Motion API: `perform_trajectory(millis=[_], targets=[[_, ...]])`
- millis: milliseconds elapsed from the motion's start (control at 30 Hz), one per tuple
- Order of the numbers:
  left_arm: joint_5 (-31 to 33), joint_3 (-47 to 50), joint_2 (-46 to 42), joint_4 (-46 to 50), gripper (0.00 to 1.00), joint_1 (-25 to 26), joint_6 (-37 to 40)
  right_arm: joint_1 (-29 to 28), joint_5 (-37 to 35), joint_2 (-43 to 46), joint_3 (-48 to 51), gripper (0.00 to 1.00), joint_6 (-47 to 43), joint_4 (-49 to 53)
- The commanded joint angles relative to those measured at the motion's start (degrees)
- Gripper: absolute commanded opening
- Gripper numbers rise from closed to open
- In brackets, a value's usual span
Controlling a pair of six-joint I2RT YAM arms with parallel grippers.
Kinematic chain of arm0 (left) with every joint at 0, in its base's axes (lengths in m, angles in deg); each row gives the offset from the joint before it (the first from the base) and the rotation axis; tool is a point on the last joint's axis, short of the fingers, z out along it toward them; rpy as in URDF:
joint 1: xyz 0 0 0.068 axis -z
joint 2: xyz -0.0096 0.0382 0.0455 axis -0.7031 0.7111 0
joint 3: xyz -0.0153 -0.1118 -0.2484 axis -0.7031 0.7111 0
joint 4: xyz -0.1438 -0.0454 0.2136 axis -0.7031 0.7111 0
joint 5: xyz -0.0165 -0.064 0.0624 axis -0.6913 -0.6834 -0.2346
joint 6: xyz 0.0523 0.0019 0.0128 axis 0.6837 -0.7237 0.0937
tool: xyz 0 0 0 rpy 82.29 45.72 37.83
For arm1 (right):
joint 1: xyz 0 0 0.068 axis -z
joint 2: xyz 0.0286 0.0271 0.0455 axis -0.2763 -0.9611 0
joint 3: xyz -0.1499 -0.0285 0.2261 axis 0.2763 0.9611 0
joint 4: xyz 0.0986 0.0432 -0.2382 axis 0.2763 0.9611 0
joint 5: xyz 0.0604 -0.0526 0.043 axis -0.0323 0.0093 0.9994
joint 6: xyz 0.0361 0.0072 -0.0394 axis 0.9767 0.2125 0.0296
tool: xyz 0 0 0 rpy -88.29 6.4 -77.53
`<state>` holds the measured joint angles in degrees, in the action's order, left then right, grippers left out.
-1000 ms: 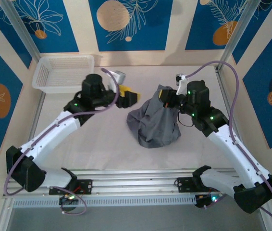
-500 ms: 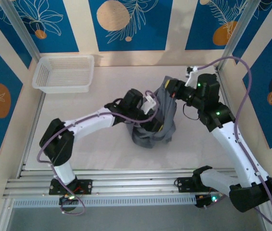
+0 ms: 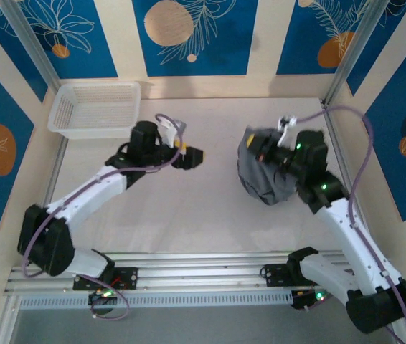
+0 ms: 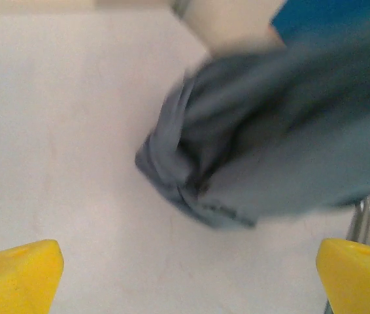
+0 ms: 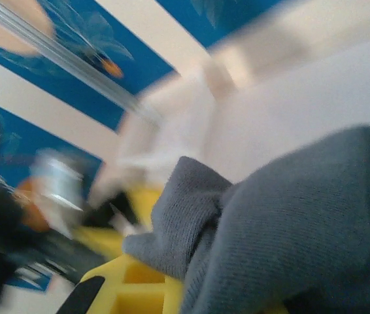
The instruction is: Fold the inside-out t-shirt
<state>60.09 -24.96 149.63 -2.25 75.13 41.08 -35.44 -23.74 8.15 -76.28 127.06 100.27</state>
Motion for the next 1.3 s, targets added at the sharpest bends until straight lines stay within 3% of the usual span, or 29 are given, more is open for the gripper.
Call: perform_trajectory(millis=[0,67,133,200,267,367,467,567,700,867,933,967,1033,1100,1133,1167,1267], targets=[[5.0,-2.9,0.2,7.5,0.99,0.0,1.2,-0.8,-12.3,13.1,12.2,0.01,11.5,11.5],[4.1,-3.5,2.3,6.8,0.99,0.0,0.4,-0.7,-26.3,23.0,16.7,0.16,24.5,26.9],[0.0,-4.6,6.2,4.0,0.99,0.1,-1.4,-0.6,-35.6,31.7,19.1,0.32,34.8,38.3],[-2.5,-7.7,11.5,3.1,0.99,1.3,-2.2,-0.2,-38.7,37.5,19.9,0.58,32.5,37.5],[-1.9,-12.3,16.6,5.0,0.99,3.5,0.0,-0.2,-36.8,39.4,20.3,0.76,21.6,27.1],[-0.6,-22.1,26.3,9.0,0.99,6.8,2.4,0.0,-33.6,33.4,17.5,0.81,9.4,17.0],[3.1,-32.4,36.2,13.3,0.99,9.2,4.5,1.5,-32.4,17.4,8.4,0.85,1.5,21.0],[4.6,-41.9,44.8,15.6,0.99,9.4,4.6,5.4,-22.1,-0.9,-1.1,0.90,-4.2,27.7],[0.4,-57.8,58.3,21.9,0.99,9.4,3.6,6.9,-6.5,-14.2,-2.6,0.91,-6.8,24.4],[-5.5,-67.9,68.1,23.6,0.80,9.4,-0.7,6.8,-5.1,-22.2,-0.5,0.91,-8.1,21.0],[-6.3,-67.6,68.3,22.6,0.62,9.4,-1.6,6.2,-4.2,-25.9,-1.2,0.91,-10.1,20.5],[-6.7,-67.5,68.0,22.3,0.46,9.4,-1.8,6.0,-4.6,-27.7,-1.8,0.91,-10.8,20.8],[-7.9,-67.3,66.6,22.4,0.04,9.4,-1.9,5.0,-7.3,-31.2,-3.3,0.90,-11.9,21.6],[-7.8,-65.8,63.2,23.4,0.00,9.0,-1.8,3.2,-11.3,-34.8,-4.8,0.85,-14.0,21.8],[-7.7,-64.4,61.0,23.3,0.00,8.7,-1.9,2.4,-12.6,-35.9,-5.5,0.82,-14.8,22.0],[-7.3,-62.1,58.0,22.9,0.00,8.2,-2.4,1.5,-13.7,-37.5,-6.4,0.71,-15.9,22.2],[-6.6,-53.4,47.5,20.7,0.00,6.2,-3.1,-1.7,-10.8,-38.6,-8.2,0.16,-20.0,21.7]])
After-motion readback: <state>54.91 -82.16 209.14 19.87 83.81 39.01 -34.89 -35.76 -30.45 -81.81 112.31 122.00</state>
